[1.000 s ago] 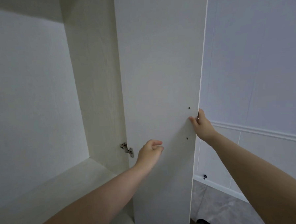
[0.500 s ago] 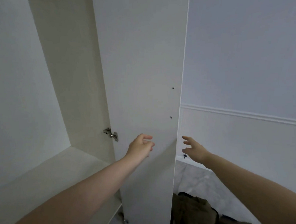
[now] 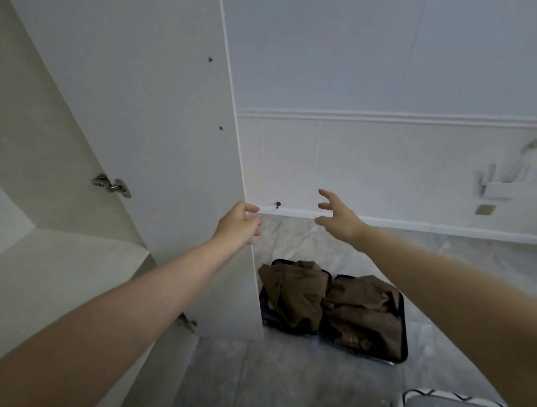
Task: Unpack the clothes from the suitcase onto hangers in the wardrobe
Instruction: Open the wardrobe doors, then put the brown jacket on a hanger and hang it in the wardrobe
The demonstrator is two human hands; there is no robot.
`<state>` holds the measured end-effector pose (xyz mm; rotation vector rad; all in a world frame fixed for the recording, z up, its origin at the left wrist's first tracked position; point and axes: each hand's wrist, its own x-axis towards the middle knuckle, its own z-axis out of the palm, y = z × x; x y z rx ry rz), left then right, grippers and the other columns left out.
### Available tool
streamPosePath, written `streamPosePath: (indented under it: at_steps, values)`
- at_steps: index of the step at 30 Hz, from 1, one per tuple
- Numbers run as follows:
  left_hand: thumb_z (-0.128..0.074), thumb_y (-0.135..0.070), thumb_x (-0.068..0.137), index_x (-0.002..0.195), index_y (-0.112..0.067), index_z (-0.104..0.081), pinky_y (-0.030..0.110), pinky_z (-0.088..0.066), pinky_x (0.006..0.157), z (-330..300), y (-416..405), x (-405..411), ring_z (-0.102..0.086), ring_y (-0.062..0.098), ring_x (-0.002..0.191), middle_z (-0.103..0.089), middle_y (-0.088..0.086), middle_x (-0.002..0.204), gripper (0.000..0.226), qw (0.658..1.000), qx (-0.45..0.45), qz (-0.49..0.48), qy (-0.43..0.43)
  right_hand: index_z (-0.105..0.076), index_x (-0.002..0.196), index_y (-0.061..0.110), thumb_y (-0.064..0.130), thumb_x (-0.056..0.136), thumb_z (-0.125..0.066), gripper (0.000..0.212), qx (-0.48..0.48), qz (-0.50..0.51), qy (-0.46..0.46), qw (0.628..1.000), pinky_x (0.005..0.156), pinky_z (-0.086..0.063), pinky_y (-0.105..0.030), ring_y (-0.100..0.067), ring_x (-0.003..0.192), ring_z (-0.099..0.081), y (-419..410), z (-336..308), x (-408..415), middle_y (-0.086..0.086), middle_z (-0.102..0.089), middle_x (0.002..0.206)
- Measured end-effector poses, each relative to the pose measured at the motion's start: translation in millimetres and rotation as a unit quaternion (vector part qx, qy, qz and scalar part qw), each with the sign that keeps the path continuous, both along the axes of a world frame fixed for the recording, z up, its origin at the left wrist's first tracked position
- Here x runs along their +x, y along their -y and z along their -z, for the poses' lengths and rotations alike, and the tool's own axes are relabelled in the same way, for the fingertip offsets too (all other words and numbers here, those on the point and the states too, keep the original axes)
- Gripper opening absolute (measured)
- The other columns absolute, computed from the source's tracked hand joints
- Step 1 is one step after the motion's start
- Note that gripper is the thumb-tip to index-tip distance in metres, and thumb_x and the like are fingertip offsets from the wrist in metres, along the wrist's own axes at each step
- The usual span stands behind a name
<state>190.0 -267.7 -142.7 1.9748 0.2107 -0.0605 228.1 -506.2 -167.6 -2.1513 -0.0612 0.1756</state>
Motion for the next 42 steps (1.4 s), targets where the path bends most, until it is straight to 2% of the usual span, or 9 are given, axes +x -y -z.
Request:
streamPosePath:
  at_steps: [3,7,12,14,19,24,28,36,42]
  values:
    - [-0.053,-0.014,0.091,0.115,-0.023,-0.058,0.032,-0.057,0.078,6.8,26.7,12.4,-0.07,0.016,0.09,-0.065,0.003,0.111,0.025,1.0,-0.007,0.014,-0.013,-0.023,0.153,0.036,0.016,0.099,-0.053,0.065,0.012,0.01,-0.011,1.0,0.089,-0.049,-0.033,-0.025,0.114,-0.057,24.3,5.9,4.0,-0.003,-0.048,0.147]
    - [-0.052,-0.016,0.093,0.116,-0.025,-0.056,0.036,-0.059,0.083,20.9,69.5,33.5,-0.07,0.015,0.09,-0.064,0.001,0.112,0.025,0.999,-0.004,0.032,-0.032,-0.028,0.152,0.034,0.015,0.098,-0.053,0.062,0.035,0.014,-0.033,0.999,0.09,-0.049,-0.033,-0.023,0.114,-0.058,60.5,15.4,13.9,-0.001,-0.056,0.137]
    - [-0.053,-0.015,0.093,0.117,-0.023,-0.057,0.04,-0.058,0.086,38.2,119.0,59.2,-0.069,0.019,0.093,-0.065,0.003,0.111,0.025,0.998,-0.012,0.012,-0.052,-0.039,0.148,0.024,0.009,0.097,-0.052,0.055,0.066,0.02,-0.068,0.995,0.107,-0.045,-0.042,-0.022,0.118,-0.058,101.0,28.0,34.6,-0.004,-0.063,0.13]
    - [-0.053,-0.015,0.094,0.118,-0.023,-0.057,0.037,-0.059,0.083,47.8,131.7,65.2,-0.069,0.019,0.093,-0.065,0.003,0.111,0.026,0.998,-0.012,0.014,-0.059,-0.041,0.146,0.021,0.008,0.097,-0.051,0.052,0.087,0.029,-0.073,0.993,0.105,-0.047,-0.04,-0.021,0.115,-0.06,111.8,32.8,42.5,-0.004,-0.065,0.126]
    - [-0.053,-0.016,0.095,0.116,-0.025,-0.056,0.036,-0.057,0.084,69.7,150.3,89.1,-0.068,0.017,0.092,-0.061,0.004,0.111,0.024,0.995,0.017,0.045,-0.086,-0.046,0.143,0.021,0.015,0.096,-0.056,0.048,0.132,0.045,-0.096,0.986,0.087,-0.053,-0.031,-0.02,0.107,-0.064,130.6,46.2,65.0,-0.007,-0.065,0.121]
    - [-0.053,-0.017,0.096,0.119,-0.024,-0.055,0.033,-0.056,0.081,85.7,148.1,128.2,-0.067,0.017,0.092,-0.06,0.003,0.112,0.024,0.994,0.017,0.042,-0.096,-0.05,0.139,0.024,0.019,0.096,-0.057,0.044,0.123,0.04,-0.097,0.987,0.095,-0.053,-0.037,-0.017,0.106,-0.065,131.5,62.9,97.1,-0.004,-0.066,0.12]
    - [-0.054,-0.017,0.096,0.12,-0.024,-0.055,0.028,-0.055,0.071,110.9,135.9,168.6,-0.067,0.015,0.09,-0.06,0.001,0.11,0.025,0.991,0.02,0.045,-0.121,-0.05,0.139,0.026,0.019,0.096,-0.056,0.043,0.119,0.04,-0.109,0.986,0.088,-0.052,-0.03,-0.014,0.105,-0.064,122.1,79.8,132.0,-0.001,-0.066,0.118]
    - [-0.051,-0.018,0.096,0.098,-0.031,-0.054,0.025,-0.051,0.055,178.0,109.9,292.0,-0.068,0.013,0.078,-0.061,-0.001,0.104,0.013,0.975,-0.028,0.015,-0.22,-0.051,0.137,0.024,0.014,0.098,-0.053,0.041,0.082,0.071,-0.137,0.985,0.099,-0.052,-0.038,-0.016,0.108,-0.063,91.1,110.0,233.1,-0.001,-0.067,0.117]
    - [-0.043,-0.016,0.099,0.106,-0.021,-0.05,0.029,-0.048,0.056,234.0,112.4,351.6,-0.062,0.017,0.074,-0.06,0.003,0.098,0.011,0.957,-0.039,-0.037,-0.286,-0.053,0.133,0.029,0.008,0.096,-0.053,0.043,0.087,0.083,-0.166,0.979,0.071,-0.053,-0.023,-0.014,0.1,-0.065,80.5,141.3,277.8,0.011,-0.067,0.109]
